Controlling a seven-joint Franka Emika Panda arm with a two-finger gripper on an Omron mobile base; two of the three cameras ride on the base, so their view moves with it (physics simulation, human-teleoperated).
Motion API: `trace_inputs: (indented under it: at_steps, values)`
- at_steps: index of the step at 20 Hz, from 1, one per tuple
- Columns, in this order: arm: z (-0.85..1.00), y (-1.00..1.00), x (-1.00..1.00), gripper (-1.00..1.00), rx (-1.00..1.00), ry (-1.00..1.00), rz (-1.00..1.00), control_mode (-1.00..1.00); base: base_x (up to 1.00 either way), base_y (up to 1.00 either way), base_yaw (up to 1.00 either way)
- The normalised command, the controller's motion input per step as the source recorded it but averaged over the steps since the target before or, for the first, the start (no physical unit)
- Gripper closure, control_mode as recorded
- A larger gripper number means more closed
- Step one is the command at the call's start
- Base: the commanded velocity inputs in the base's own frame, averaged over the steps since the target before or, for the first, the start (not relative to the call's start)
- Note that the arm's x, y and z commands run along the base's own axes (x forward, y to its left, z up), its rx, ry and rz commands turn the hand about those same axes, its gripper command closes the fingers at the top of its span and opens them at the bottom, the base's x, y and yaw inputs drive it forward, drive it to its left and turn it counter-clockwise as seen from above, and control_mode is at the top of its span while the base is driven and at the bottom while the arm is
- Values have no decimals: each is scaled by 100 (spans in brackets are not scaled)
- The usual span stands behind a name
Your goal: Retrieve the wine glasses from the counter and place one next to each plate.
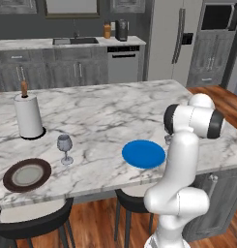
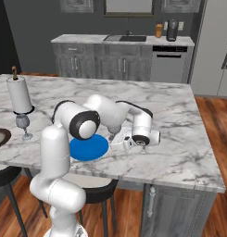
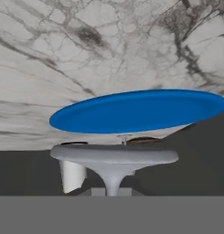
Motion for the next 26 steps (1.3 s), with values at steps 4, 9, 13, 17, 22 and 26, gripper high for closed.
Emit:
trace_inputs:
  at_steps: [4, 9, 13, 17, 22, 26]
  values:
    - [-21, -7, 12, 100, 0, 0, 0, -100, 0, 0, 0]
    - [-41, 0, 2, 100, 0, 0, 0, -100, 0, 0, 0]
    - [-39, 0, 4, 100, 0, 0, 0, -100, 0, 0, 0]
    - [-25, -2, 3, 100, 0, -8, 0, -100, 0, 0, 0]
    - [-28, -7, 3, 100, 2, -14, 0, -100, 0, 0, 0]
    - [-38, -9, 0, 100, 6, -16, 0, -100, 0, 0, 0]
